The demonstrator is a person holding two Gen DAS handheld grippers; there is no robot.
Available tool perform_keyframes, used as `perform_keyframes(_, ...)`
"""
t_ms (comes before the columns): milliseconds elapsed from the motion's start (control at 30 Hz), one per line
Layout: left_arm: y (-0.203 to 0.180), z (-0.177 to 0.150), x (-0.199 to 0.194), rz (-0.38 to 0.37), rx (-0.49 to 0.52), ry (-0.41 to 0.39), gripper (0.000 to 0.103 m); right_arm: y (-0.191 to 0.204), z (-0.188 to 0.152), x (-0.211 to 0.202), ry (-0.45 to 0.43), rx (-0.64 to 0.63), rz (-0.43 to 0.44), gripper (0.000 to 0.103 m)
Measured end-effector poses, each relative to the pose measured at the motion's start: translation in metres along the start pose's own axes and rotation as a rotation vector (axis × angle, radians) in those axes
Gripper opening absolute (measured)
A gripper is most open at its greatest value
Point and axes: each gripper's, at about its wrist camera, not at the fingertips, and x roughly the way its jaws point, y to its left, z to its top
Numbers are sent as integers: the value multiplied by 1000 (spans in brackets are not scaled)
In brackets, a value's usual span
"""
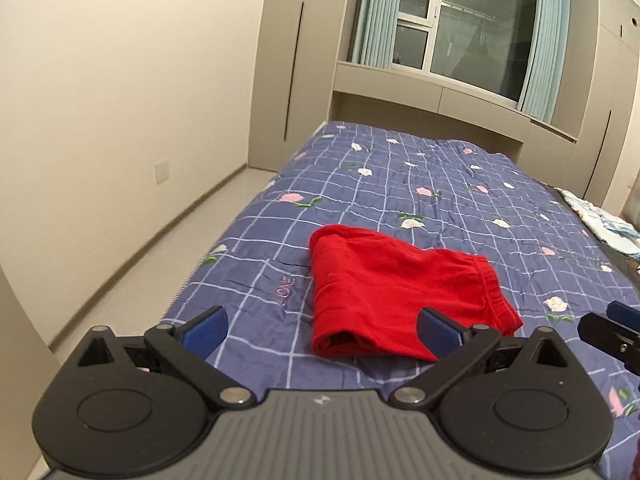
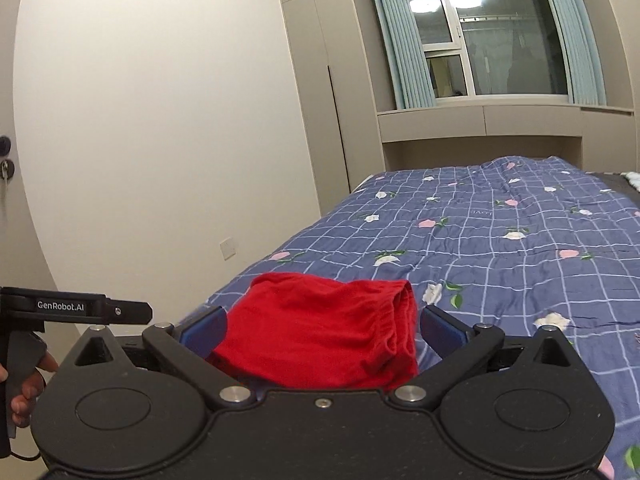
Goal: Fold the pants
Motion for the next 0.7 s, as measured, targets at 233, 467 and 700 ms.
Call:
perform_keyframes(233, -8, -24, -13, 32, 24, -13, 103, 6, -22, -18, 0, -60, -12, 102)
perform_keyframes(467, -16, -39, -12, 14, 56, 22, 103, 5, -33, -25, -6, -60, -7, 102)
perform_keyframes(700, -19, -40, -11, 9, 66, 29, 103, 3, -36, -22, 6, -50, 5, 102)
